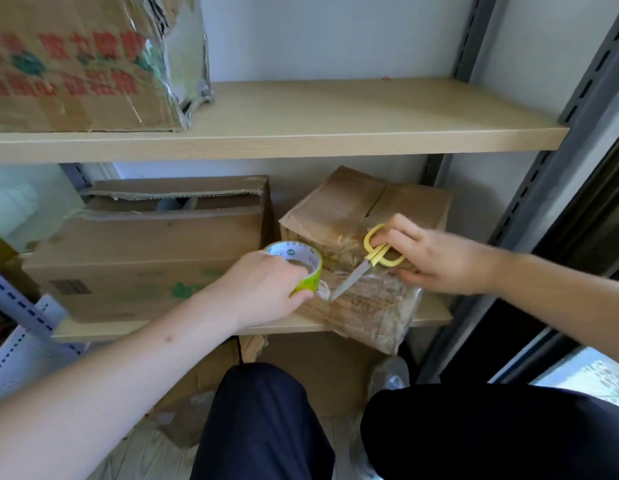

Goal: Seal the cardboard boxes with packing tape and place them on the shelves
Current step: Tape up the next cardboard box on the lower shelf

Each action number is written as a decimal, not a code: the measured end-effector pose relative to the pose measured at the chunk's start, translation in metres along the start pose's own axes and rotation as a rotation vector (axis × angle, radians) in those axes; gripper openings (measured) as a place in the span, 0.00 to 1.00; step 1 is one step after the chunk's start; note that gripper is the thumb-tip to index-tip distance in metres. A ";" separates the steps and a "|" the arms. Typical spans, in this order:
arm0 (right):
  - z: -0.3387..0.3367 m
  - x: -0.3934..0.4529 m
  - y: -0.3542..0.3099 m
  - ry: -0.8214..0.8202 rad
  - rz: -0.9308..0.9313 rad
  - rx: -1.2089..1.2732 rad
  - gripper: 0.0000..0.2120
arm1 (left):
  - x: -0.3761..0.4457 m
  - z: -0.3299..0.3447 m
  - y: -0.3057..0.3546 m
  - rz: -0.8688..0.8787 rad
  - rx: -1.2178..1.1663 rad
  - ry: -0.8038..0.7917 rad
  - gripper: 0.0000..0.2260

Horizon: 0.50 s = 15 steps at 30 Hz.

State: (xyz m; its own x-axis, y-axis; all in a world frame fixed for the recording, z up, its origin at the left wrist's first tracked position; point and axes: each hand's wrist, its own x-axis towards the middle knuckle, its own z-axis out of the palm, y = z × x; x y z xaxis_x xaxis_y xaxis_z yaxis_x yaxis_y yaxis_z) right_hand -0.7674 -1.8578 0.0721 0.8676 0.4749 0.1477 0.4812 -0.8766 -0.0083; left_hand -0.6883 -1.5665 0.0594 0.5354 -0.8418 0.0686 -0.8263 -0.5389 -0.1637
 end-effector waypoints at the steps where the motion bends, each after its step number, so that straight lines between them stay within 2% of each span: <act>1: -0.004 -0.003 0.014 -0.014 0.016 -0.019 0.22 | 0.007 -0.001 0.007 0.017 0.017 0.038 0.18; 4: -0.005 -0.019 0.047 -0.050 0.177 -0.032 0.21 | 0.028 -0.002 0.038 0.044 0.116 0.143 0.21; 6: 0.002 -0.029 0.058 -0.030 0.245 -0.028 0.21 | 0.037 -0.001 0.049 -0.059 0.160 0.138 0.21; 9: 0.013 -0.031 0.060 0.008 0.254 -0.007 0.21 | 0.041 0.000 0.026 -0.198 0.228 0.178 0.26; 11: 0.012 -0.027 0.062 0.003 0.238 -0.003 0.21 | 0.040 0.003 0.011 -0.155 0.218 0.153 0.25; 15: 0.008 -0.035 0.073 -0.012 0.197 -0.039 0.20 | 0.026 0.008 -0.008 0.033 0.108 0.008 0.14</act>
State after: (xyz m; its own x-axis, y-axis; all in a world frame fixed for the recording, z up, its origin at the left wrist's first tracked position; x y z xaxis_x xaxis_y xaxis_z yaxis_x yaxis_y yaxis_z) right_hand -0.7615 -1.9380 0.0589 0.9460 0.2947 0.1355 0.2971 -0.9549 0.0026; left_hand -0.6666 -1.5836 0.0551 0.5068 -0.8593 0.0689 -0.8195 -0.5051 -0.2707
